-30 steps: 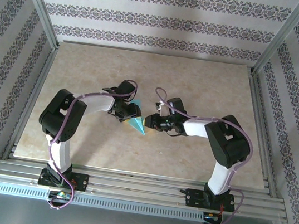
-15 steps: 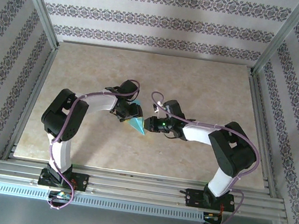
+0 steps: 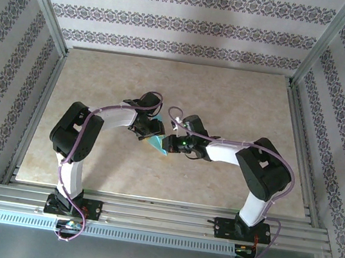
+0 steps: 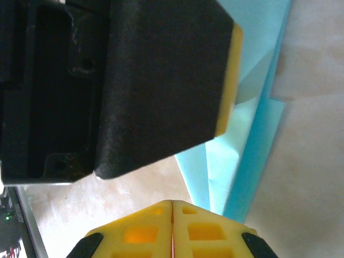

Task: Fold a paper plane with a square sheet of paper (pick it up from the middle)
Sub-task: Fourth fold the wing at the center of the table.

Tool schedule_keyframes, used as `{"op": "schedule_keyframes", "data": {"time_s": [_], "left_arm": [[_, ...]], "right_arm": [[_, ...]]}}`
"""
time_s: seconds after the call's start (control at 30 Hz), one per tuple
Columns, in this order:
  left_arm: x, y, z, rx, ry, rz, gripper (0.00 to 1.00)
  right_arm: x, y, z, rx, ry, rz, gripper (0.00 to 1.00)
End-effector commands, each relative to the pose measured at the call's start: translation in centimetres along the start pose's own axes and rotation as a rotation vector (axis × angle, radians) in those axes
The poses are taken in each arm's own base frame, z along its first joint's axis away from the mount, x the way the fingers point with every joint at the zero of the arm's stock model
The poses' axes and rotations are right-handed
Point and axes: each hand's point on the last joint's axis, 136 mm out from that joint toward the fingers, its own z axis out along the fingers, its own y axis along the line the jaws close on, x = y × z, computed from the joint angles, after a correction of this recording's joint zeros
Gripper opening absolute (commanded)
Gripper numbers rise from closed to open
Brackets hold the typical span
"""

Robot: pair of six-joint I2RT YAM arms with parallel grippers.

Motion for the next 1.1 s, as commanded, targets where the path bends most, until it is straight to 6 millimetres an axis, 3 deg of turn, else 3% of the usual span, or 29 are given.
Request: {"op": "schedule_keyframes", "data": {"time_s": [0.0, 1.07], "left_arm": [[4.6, 8.9, 4.8, -0.311, 0.145, -0.071, 0.59], [5.2, 9.1, 5.6, -0.299, 0.185, -0.034, 0.63]], "right_arm": [[-0.2, 0.5, 0.7, -0.018, 0.019, -0.026, 0.1], [1.2, -3.0, 1.6, 0.095, 0.067, 0.045, 0.1]]}}
